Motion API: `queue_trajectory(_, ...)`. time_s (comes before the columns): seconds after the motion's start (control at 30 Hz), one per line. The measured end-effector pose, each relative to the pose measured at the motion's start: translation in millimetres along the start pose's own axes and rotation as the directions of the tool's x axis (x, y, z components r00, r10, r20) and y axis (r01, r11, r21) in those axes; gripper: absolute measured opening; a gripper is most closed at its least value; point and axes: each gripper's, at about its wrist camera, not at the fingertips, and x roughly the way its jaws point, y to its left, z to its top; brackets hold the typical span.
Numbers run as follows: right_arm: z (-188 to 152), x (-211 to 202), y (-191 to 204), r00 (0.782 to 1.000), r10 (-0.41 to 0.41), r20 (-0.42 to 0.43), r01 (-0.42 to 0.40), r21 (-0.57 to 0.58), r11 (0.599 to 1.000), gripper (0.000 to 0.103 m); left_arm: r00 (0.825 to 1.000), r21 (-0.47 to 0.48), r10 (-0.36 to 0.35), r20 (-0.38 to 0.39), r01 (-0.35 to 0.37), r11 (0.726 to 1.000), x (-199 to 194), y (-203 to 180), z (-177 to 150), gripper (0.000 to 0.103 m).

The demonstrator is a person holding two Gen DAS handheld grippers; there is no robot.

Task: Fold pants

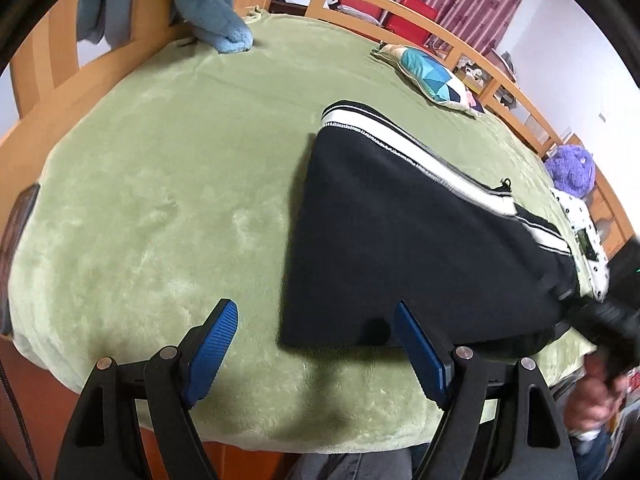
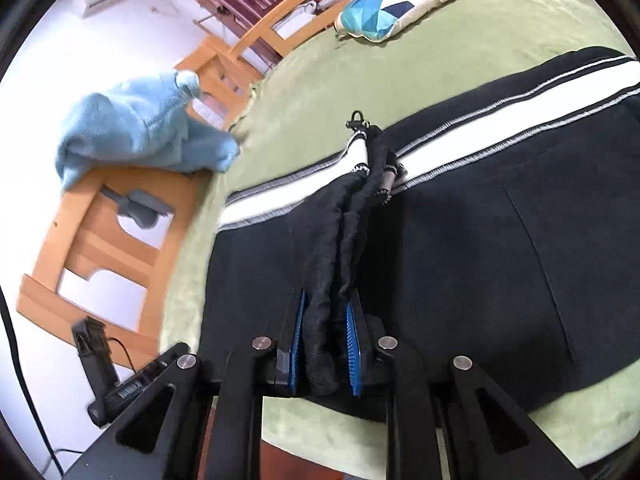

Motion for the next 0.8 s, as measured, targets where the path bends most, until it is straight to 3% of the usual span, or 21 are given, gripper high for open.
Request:
queue_trajectory(0.1, -16.8, 42.4, -11.3, 0.975, -0.203, -0.089, 0.198, -0.057, 0.979, 0.028, 1.0, -0.017, -0.007, -0.016, 0.007, 1.0, 7.4, 1.3, -0.1, 0.079)
queue_trajectory(0.17, -21.7, 45.6, -4.6, 0.978, -0.204, -0.041, 0.2, -0.082, 0.976, 0.031, 1.0, -0.017, -0.016, -0.015, 0.016, 1.0, 8.5, 1.8, -1.4, 0.079)
queue_trajectory(0.2, -21.7, 40.9, 0.7, 0.976, -0.213, -0.041, 0.208, -0.103, 0.973, 0.037, 1.0, -0.015, -0.02, -0.011, 0.02, 1.0, 9.1, 3.9, -1.9, 0.079)
queue_trajectory(0.27, -16.1, 31.8, 10.0, 0.975, -0.22, -0.044, 0.212, -0.141, 0.967, 0.038, 1.0, -0.017, -0.03, -0.002, 0.03, 0.999, 11.8, 6.3, -2.9, 0.079)
queue_trajectory(0.33, -12.8, 8.8, 21.4, 0.971, -0.24, 0.015, 0.238, -0.204, 0.95, 0.041, 0.998, -0.031, -0.066, 0.002, 0.066, 0.997, 17.9, 12.0, -5.1, 0.079)
queue_trajectory(0.4, -11.5, -11.1, 25.9, 0.965, -0.255, 0.068, 0.264, -0.233, 0.936, 0.057, 0.993, -0.061, -0.119, 0.008, 0.119, 0.991, 26.6, 18.8, -7.6, 0.079)
queue_trajectory(0.43, -10.3, -24.2, 23.8, 0.96, -0.26, 0.104, 0.278, -0.23, 0.933, 0.059, 0.991, -0.076, -0.135, 0.009, 0.135, 0.988, 29.7, 20.8, -9.9, 0.079)
queue_trajectory(0.57, -1.2, -49.4, 2.2, 0.939, -0.306, 0.154, 0.329, -0.159, 0.931, 0.061, 0.978, -0.132, -0.202, 0.049, 0.207, 0.969, 42.6, 28.8, -13.5, 0.078)
queue_trajectory(0.7, -5.5, -63.4, -27.0, 0.929, -0.344, 0.136, 0.357, -0.077, 0.931, 0.061, 0.979, -0.12, -0.195, 0.066, 0.202, 0.972, 48.2, 20.3, -10.1, 0.077)
queue_trajectory(0.8, -9.8, -67.0, -42.7, 0.913, -0.381, 0.144, 0.391, -0.049, 0.919, 0.06, 0.983, -0.125, -0.176, 0.06, 0.183, 0.975, 49.3, 9.4, -6.6, 0.06)
